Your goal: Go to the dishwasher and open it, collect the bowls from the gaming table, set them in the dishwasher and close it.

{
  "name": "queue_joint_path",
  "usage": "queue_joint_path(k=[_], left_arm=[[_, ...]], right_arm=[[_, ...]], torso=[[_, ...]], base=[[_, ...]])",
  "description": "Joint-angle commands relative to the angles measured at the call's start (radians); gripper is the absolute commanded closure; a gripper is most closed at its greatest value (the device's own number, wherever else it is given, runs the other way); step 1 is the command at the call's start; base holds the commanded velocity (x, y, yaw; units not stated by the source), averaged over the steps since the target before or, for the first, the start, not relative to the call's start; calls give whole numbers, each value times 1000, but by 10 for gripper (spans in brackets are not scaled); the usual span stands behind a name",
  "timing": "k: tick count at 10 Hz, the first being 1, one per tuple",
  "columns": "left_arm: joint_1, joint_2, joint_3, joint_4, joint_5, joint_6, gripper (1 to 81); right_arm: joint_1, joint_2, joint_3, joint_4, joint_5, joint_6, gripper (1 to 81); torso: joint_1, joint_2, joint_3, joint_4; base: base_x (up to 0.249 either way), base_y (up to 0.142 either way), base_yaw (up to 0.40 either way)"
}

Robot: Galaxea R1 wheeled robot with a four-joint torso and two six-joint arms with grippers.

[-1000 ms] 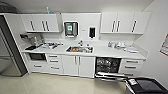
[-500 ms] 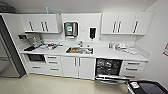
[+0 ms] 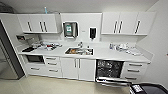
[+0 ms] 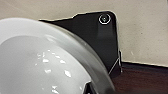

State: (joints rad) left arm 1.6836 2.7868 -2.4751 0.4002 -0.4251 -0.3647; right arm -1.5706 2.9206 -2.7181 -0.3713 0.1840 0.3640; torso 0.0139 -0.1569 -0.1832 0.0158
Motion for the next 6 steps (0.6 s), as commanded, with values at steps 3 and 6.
queue_joint_path(k=[3,6], left_arm=[[-20,-18,4,17,29,3,811],[-20,-16,4,17,29,3,811]], right_arm=[[37,-15,0,-8,-34,-2,811],[36,-15,0,-6,-34,-2,811]], torso=[[0,0,0,0],[0,0,0,0]], base=[[114,0,0],[114,0,0]])
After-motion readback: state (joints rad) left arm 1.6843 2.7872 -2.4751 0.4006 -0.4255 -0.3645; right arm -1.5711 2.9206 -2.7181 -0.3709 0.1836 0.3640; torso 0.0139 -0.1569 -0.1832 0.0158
